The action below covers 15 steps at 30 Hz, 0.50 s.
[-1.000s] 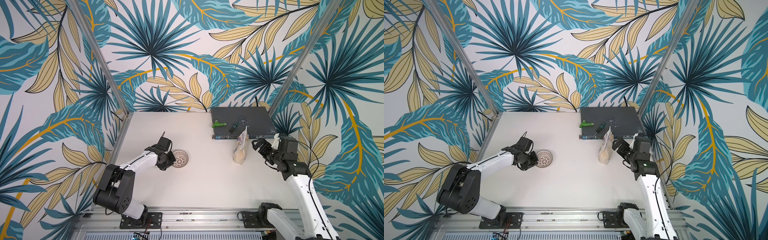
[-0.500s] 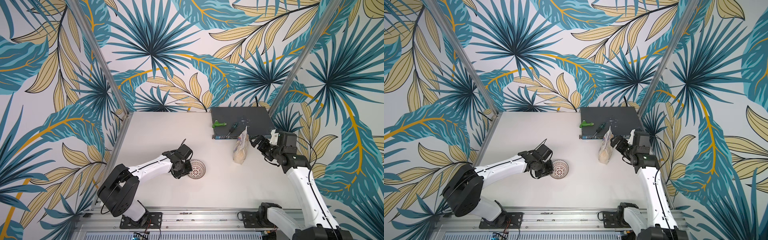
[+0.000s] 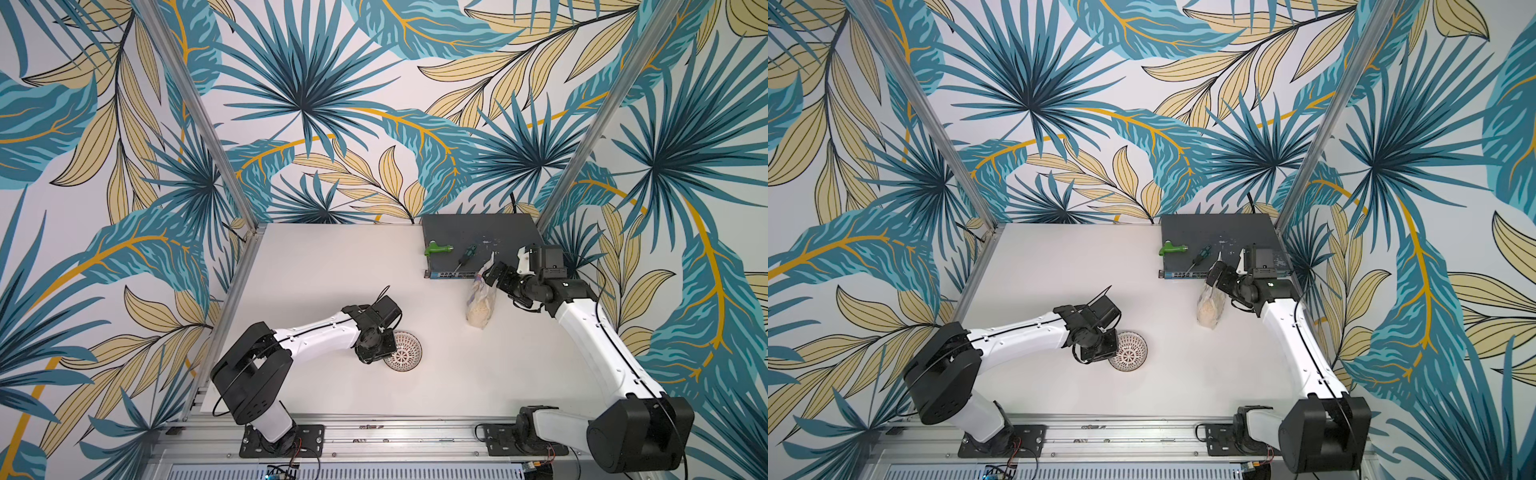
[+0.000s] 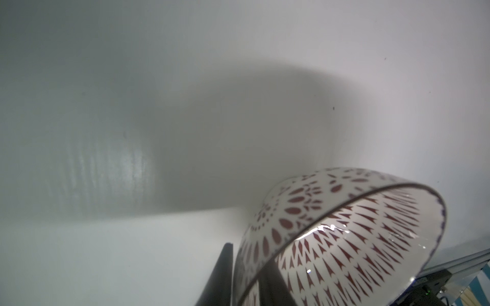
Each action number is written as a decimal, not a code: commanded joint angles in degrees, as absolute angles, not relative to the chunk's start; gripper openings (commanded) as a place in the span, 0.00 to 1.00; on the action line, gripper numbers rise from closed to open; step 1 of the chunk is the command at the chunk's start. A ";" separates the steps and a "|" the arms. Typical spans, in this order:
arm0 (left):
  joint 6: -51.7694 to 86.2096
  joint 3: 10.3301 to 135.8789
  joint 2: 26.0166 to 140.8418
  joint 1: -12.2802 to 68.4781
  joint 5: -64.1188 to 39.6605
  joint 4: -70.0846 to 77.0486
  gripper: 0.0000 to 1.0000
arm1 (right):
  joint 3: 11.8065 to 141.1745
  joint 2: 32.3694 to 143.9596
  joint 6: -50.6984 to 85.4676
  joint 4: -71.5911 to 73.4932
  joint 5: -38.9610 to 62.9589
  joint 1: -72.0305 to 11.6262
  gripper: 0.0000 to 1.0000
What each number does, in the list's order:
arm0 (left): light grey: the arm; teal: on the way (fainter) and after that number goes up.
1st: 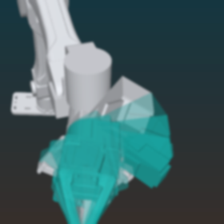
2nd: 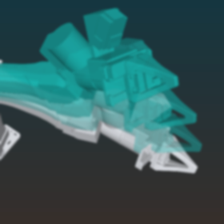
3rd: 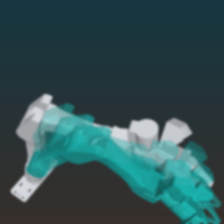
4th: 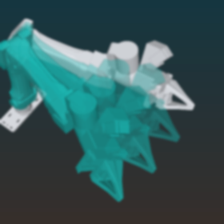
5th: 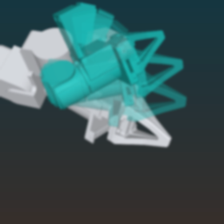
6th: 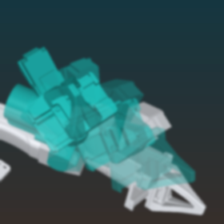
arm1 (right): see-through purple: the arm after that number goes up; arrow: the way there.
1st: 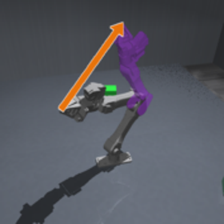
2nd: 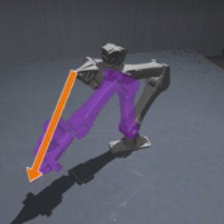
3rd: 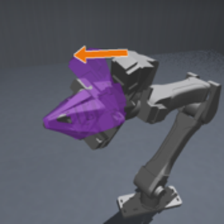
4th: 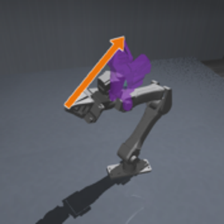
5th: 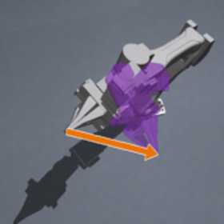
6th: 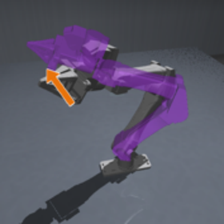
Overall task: Pour the oats into the breakfast bowl
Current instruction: Move the bowl to the center of the board.
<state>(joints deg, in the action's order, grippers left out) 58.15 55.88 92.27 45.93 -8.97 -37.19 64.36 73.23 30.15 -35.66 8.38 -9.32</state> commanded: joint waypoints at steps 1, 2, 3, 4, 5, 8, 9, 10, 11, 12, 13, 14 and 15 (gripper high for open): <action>57.95 56.84 91.10 46.23 -7.91 -39.51 0.36 | 66.78 75.92 28.07 -37.18 3.56 -10.62 0.94; 57.88 56.64 90.41 46.24 -7.62 -39.93 0.39 | 67.54 76.74 27.73 -37.55 2.76 -11.16 0.91; 57.84 56.49 89.57 46.28 -7.42 -40.24 0.41 | 68.33 77.47 27.55 -37.82 2.06 -11.69 0.90; 57.87 56.48 88.80 46.27 -7.20 -40.79 0.45 | 68.90 78.06 27.32 -38.00 1.40 -12.27 0.87; 57.73 56.70 88.03 46.28 -6.78 -41.57 0.49 | 69.45 78.65 26.99 -38.21 0.78 -12.92 0.85; 57.50 57.69 84.88 46.24 -4.66 -44.92 0.61 | 71.06 79.92 26.38 -39.02 -1.40 -14.76 0.74; 57.51 58.05 83.61 46.30 -3.77 -45.91 0.67 | 71.46 80.27 26.18 -39.51 -2.12 -15.44 0.70; 57.55 58.35 82.27 46.28 -2.93 -46.76 0.72 | 71.85 80.51 25.93 -39.93 -2.73 -16.04 0.64; 57.58 58.63 80.91 46.25 -2.15 -47.44 0.76 | 72.15 80.65 25.65 -40.29 -3.37 -16.46 0.59; 57.59 58.84 79.65 46.29 -1.38 -47.78 0.78 | 72.30 80.68 25.40 -40.62 -3.82 -16.96 0.54; 57.69 59.11 78.42 46.31 -0.66 -48.02 0.80 | 72.24 80.60 25.18 -40.85 -4.12 -17.30 0.48; 57.74 59.41 77.35 46.25 0.12 -48.19 0.81 | 72.25 80.52 25.02 -41.04 -4.21 -17.65 0.43; 57.86 59.68 76.52 46.28 0.74 -48.19 0.82 | 72.26 80.44 24.89 -41.24 -4.26 -18.01 0.39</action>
